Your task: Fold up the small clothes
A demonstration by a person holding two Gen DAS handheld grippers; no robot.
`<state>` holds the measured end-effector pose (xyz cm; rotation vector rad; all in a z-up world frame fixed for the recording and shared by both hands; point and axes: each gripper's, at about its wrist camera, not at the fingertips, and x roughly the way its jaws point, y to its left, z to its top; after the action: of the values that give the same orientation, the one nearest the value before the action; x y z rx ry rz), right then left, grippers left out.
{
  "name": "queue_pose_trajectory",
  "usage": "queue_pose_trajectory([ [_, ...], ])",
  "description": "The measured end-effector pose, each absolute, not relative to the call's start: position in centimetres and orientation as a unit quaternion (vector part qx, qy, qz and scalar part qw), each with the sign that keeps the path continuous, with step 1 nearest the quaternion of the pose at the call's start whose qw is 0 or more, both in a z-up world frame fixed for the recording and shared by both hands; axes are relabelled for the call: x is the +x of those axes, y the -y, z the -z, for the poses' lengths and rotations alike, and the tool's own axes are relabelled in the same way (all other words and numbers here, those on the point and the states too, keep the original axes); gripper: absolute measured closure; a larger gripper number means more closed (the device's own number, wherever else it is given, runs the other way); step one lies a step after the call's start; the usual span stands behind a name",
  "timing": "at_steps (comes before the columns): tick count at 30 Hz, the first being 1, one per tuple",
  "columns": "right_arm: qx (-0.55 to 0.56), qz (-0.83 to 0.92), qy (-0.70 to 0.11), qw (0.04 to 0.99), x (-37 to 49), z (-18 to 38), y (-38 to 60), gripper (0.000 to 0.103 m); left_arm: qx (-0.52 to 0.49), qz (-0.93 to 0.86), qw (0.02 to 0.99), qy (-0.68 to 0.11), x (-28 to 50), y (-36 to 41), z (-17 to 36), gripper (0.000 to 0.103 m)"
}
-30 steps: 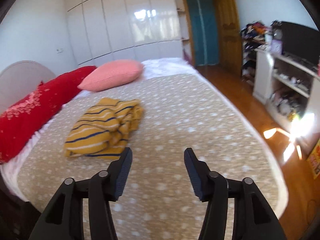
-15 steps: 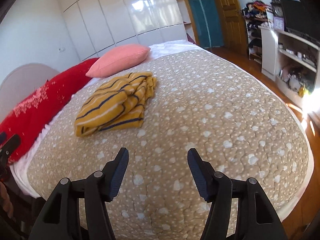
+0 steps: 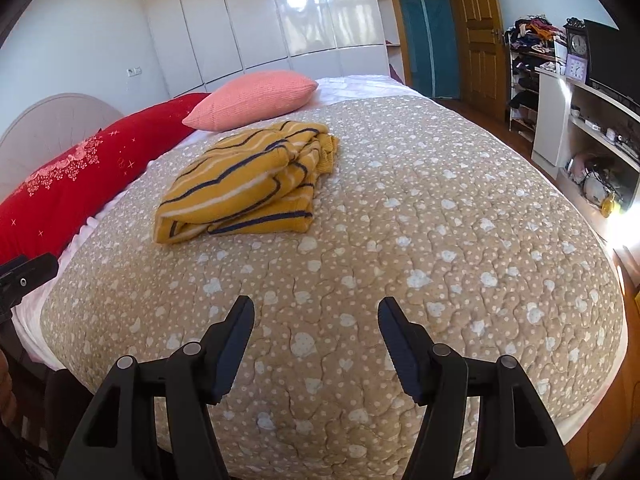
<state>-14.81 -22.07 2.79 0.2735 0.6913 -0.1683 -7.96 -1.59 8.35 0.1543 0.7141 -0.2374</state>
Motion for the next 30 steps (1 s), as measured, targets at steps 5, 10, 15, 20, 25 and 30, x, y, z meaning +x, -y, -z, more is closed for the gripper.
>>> queue_pose_trajectory([
  [5,0.124,0.077,-0.342,0.928,-14.6,-2.6,21.6,0.033,0.085,0.114,0.923,-0.356,-8.0,2.1,-7.9,0.000],
  [10,0.121,0.075,-0.346,0.927,-14.4,-2.4,21.4,0.033,0.092,0.113,0.918,-0.369,-7.7,2.4,-7.1,0.000],
  [15,0.117,0.073,-0.346,0.928,-14.4,-2.3,21.0,0.032,0.094,0.098,0.917,-0.374,-7.4,2.2,-6.7,0.000],
  [20,0.112,0.069,-0.349,0.928,-14.1,-2.2,20.6,0.031,0.092,0.097,0.911,-0.389,-6.9,2.0,-5.8,0.000],
  [25,0.101,0.063,-0.352,0.928,-13.8,-2.1,19.9,0.031,0.095,0.089,0.906,-0.403,-6.6,1.8,-5.1,0.000],
  [30,0.104,0.062,-0.355,0.927,-13.8,-1.8,19.9,0.031,0.110,0.076,0.904,-0.406,-6.5,2.0,-4.7,0.000],
])
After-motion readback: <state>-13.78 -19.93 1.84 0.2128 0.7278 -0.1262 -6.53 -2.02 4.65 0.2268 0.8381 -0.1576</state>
